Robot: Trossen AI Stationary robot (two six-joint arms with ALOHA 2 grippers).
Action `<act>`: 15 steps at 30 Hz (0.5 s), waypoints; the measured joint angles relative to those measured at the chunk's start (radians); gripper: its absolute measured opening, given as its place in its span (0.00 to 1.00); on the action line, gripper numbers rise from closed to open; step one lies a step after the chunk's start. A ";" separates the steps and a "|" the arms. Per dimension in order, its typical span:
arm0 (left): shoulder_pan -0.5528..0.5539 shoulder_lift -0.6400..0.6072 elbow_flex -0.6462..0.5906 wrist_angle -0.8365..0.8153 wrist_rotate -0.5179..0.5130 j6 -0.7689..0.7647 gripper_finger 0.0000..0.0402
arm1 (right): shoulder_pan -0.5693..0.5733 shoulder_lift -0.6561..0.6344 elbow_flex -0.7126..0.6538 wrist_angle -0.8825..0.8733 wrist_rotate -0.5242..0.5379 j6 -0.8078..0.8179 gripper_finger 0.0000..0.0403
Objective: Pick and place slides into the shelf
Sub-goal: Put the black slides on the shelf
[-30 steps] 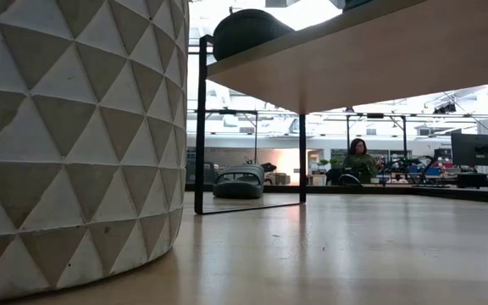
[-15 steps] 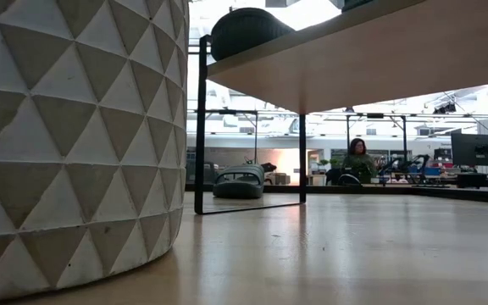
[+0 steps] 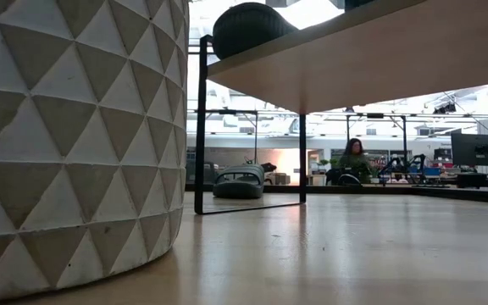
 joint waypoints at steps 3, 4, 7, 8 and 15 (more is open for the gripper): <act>0.000 0.000 0.000 0.000 0.000 0.000 0.29 | 0.000 0.000 0.000 -0.002 0.020 0.000 0.33; 0.000 0.000 0.000 0.000 0.000 0.000 0.29 | 0.000 0.000 0.000 -0.005 0.024 0.000 0.33; 0.000 0.000 0.000 0.000 0.000 0.000 0.29 | 0.000 0.000 0.000 -0.012 0.042 0.000 0.33; 0.000 0.000 0.000 0.000 0.000 0.000 0.29 | 0.000 0.000 0.000 -0.015 0.051 0.000 0.33; 0.000 0.000 0.000 0.000 0.000 0.000 0.29 | 0.000 -0.016 0.000 -0.031 0.148 0.000 0.33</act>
